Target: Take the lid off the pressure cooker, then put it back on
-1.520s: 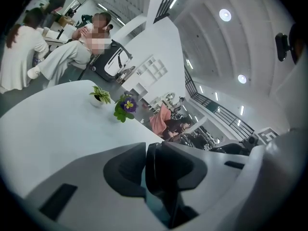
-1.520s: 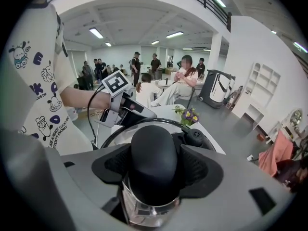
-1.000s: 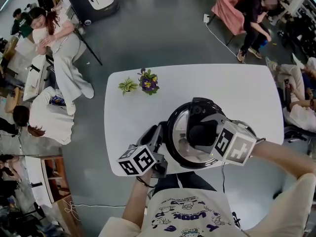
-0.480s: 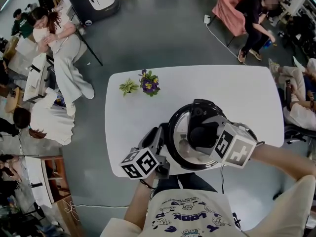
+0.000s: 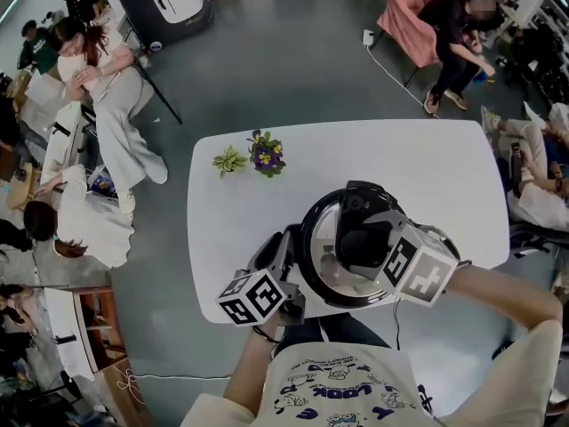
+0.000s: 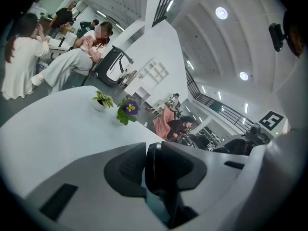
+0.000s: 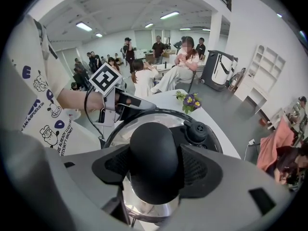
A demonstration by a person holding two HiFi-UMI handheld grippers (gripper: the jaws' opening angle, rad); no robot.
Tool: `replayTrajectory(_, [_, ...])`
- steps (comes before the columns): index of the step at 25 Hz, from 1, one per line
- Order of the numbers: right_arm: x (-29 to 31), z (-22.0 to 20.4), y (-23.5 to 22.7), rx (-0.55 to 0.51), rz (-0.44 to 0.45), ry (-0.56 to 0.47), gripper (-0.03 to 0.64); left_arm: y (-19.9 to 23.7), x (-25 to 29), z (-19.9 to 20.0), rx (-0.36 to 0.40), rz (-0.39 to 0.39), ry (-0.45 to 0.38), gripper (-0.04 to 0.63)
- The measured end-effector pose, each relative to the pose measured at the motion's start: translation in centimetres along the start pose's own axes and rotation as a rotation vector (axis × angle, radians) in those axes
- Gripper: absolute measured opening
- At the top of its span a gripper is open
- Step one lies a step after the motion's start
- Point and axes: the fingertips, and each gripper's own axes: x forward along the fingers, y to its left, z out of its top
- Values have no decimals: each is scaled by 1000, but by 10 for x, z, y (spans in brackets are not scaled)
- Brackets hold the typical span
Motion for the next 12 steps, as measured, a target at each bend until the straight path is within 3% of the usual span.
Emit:
replayTrajectory(7, [4, -2, -1, 28, -21, 5, 322, 3, 1, -1, 9, -2, -1, 110])
replayTrajectory(12, [5, -3, -4, 116, -54, -5, 322, 3, 1, -3, 5, 3, -9, 115])
